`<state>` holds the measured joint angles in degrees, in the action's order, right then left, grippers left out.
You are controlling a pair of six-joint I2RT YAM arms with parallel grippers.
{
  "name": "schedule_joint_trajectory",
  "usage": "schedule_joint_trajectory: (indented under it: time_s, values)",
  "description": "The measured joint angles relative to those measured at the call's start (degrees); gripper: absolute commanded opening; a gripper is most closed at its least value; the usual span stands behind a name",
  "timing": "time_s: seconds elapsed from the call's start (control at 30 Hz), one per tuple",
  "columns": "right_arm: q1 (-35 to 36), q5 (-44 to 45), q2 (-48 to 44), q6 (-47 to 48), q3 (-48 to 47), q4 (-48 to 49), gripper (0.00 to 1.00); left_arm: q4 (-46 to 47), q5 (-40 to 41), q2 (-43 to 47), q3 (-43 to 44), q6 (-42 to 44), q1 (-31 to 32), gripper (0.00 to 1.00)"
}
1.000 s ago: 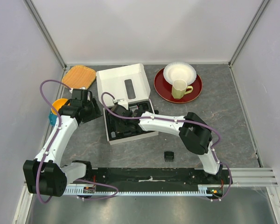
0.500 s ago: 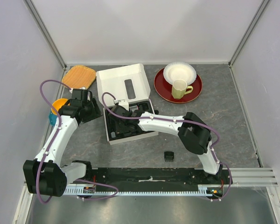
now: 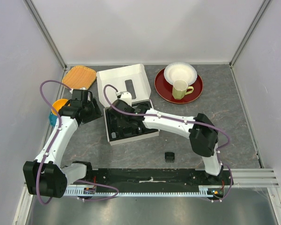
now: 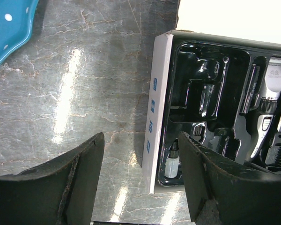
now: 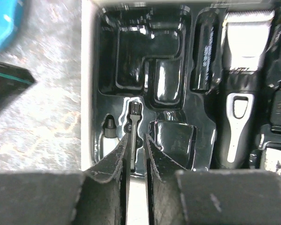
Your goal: Sort the hair-cutting tools
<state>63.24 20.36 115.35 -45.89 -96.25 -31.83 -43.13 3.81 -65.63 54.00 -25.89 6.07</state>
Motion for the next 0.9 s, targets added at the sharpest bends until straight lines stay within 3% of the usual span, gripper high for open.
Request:
schedule_joint_trajectory:
  time_s: [0.2, 0.37, 0.5, 0.6, 0.9]
  values:
    - [-1.66, 3.39, -9.53, 0.24, 3.76, -0.02, 0.38, 0.63, -2.16, 0.66, -0.02, 0.02, -0.22, 0.71]
    - [-4.31, 8.28, -18.95, 0.02, 14.64, -2.82, 0.61, 2.05, -5.38, 1.27, -0.39, 0.00, -0.22, 0.71]
    - [-4.59, 11.21, -21.97, -1.27, 20.72, -8.48, 0.85, 2.93, -7.80, 1.84, -0.87, 0.00, -0.22, 0.71]
    - [-4.46, 11.65, -23.82, -3.43, 25.97, -11.98, 0.98, 3.08, -9.38, 2.01, -0.87, 0.00, -0.22, 0.71]
    - [-4.31, 8.35, -35.08, -5.70, 38.42, -17.44, 0.98, 3.74, -11.74, 2.10, -0.87, 0.04, -0.22, 0.72]
